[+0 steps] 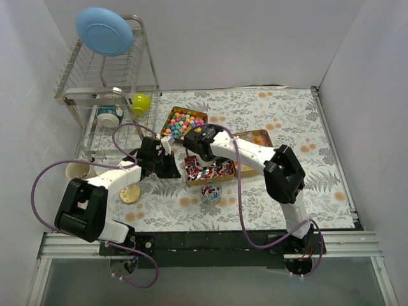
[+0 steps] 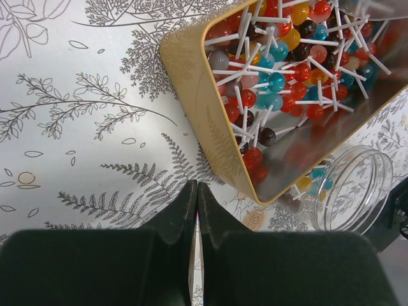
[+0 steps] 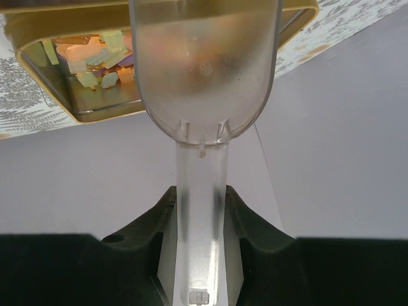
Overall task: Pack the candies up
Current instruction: Scoop the fake candies from the storage box.
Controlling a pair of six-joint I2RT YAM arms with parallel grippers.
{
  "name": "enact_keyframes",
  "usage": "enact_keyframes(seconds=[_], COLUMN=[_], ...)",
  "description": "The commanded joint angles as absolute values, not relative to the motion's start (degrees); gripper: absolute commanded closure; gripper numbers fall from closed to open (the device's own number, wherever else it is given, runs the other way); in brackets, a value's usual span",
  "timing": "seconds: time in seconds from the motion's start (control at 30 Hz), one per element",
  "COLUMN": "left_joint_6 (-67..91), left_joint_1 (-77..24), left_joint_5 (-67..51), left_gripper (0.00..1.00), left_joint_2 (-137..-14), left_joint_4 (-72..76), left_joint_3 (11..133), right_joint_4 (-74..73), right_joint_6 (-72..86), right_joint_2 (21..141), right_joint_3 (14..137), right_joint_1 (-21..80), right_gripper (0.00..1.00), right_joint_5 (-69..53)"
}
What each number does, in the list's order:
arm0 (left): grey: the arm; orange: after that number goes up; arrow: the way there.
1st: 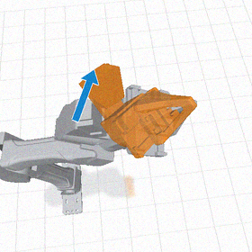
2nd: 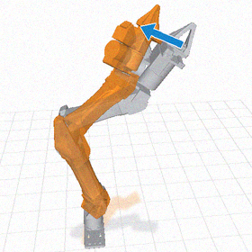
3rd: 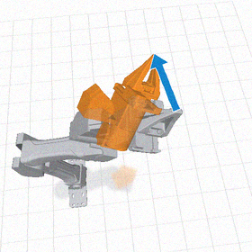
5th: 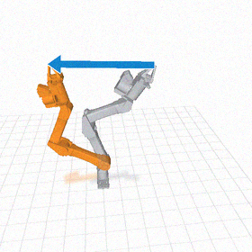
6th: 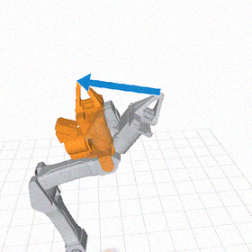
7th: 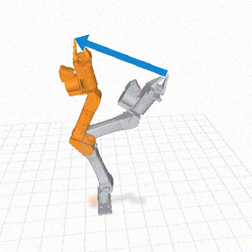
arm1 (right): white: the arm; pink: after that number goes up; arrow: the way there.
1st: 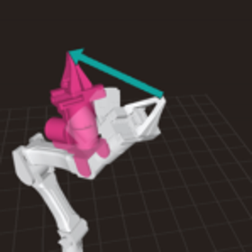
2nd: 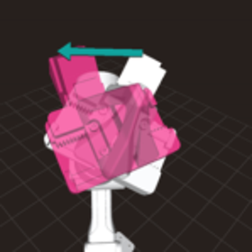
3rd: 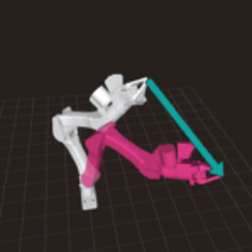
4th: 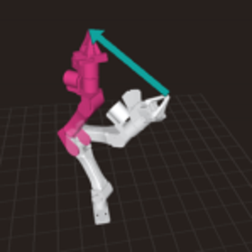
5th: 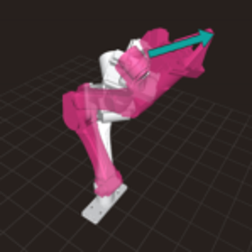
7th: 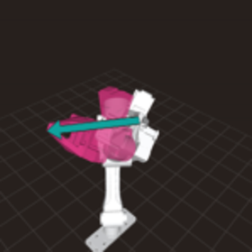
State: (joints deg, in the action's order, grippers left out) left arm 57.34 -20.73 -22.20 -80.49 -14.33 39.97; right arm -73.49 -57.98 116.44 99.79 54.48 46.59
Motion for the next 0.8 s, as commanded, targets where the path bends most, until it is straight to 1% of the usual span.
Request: enact_keyframes(seconds=[0.0, 0.17, 0.33, 0.53, 0.77], left_joint_6=[59.1, 61.5, 62.2, 63.5, 63.5], left_joint_1=[-20.7, -20.7, -20.7, -20.7, -20.7], left_joint_5=[-25.7, -27.9, -29.3, -31.5, -32.4], left_gripper=[1.00, 1.00, 1.00, 1.00, 1.00], left_joint_2=[-80.8, -81.1, -83.3, -88.0, -92.8], left_joint_4=[-13.0, -10.6, -9.1, -8.0, -8.7], left_joint_3=[38.6, 36.0, 34.7, 35.9, 39.2], right_joint_4=[-75.0, -75.0, -75.0, -75.0, -74.5], right_joint_6=[-59.9, -58.4, -54.9, -50.3, -48.3], right_joint_2=[119.1, 122.5, 124.0, 124.9, 127.2], right_joint_3=[103.2, 105.9, 105.8, 105.1, 107.3], right_joint_1=[55.7, 57.7, 58.0, 58.0, 58.3], right_gripper=[0.99, 0.99, 0.99, 0.99, 0.99], right_joint_5=[50.9, 47.5, 42.4, 37.0, 31.1])
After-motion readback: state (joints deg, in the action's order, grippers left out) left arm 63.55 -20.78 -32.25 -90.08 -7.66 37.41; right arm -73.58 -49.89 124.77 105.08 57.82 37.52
